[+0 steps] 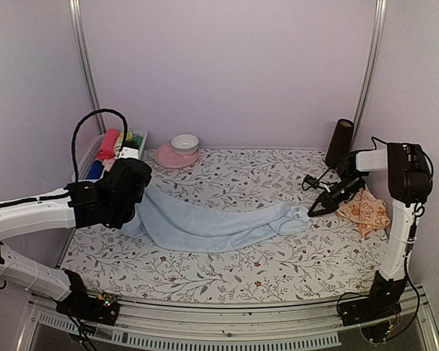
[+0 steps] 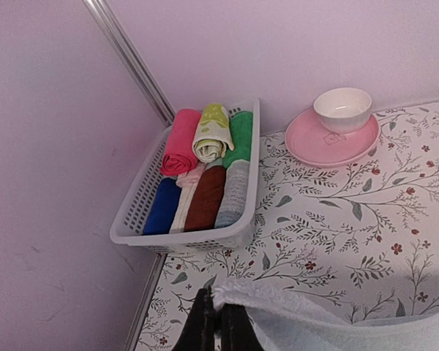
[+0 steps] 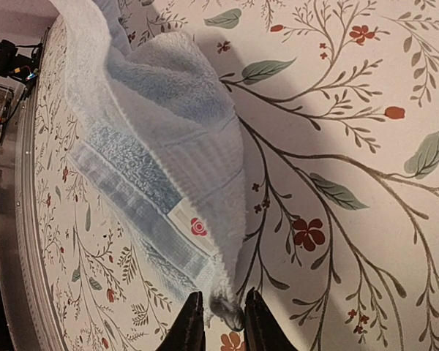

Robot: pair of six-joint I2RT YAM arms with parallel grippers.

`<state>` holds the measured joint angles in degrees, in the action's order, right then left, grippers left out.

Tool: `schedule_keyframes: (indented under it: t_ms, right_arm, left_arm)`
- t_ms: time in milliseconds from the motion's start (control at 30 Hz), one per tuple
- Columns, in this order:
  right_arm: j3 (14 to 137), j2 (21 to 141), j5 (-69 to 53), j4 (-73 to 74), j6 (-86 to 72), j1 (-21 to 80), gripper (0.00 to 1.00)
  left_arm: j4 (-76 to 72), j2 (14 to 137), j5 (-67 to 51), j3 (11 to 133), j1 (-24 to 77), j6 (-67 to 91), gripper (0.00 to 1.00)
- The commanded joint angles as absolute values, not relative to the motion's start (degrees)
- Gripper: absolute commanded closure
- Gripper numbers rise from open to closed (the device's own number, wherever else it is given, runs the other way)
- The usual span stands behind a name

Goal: Roll the towels
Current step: Pick up the towel from the center of the board.

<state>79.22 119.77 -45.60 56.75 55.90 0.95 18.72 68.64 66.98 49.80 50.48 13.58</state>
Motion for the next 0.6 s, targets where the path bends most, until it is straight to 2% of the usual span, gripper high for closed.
schedule_keyframes:
  t_ms: [0,333,367,433,467,567]
  right_arm:
    - [79.81,120.66,-46.23,56.43,55.54,0.94,0.80]
    - [79.72,121.81,-45.53,56.20,55.29,1.71,0.80]
    - [79.72,121.89,-45.41,56.24,55.13,1.80,0.82]
    - [79.76,121.82,-45.50,56.13,55.03,1.87,0.94]
    - [79.84,121.70,-45.57,56.20,54.94,1.85,0.96]
    - [79.89,120.59,-45.62,55.87,54.72,1.85,0.98]
  left_arm:
    - [17.40,68.99,66.87,49.04,49.48,13.71,1.00]
    - [17.48,68.82,66.77,48.96,49.41,13.71,1.00]
    - [17.42,68.78,66.74,48.89,49.40,13.71,1.00]
    - [17.41,68.65,66.78,48.85,49.36,13.80,1.00]
    - [17.43,68.64,66.73,48.79,49.31,13.79,1.00]
    - [17.40,68.73,66.45,48.82,49.22,13.80,1.00]
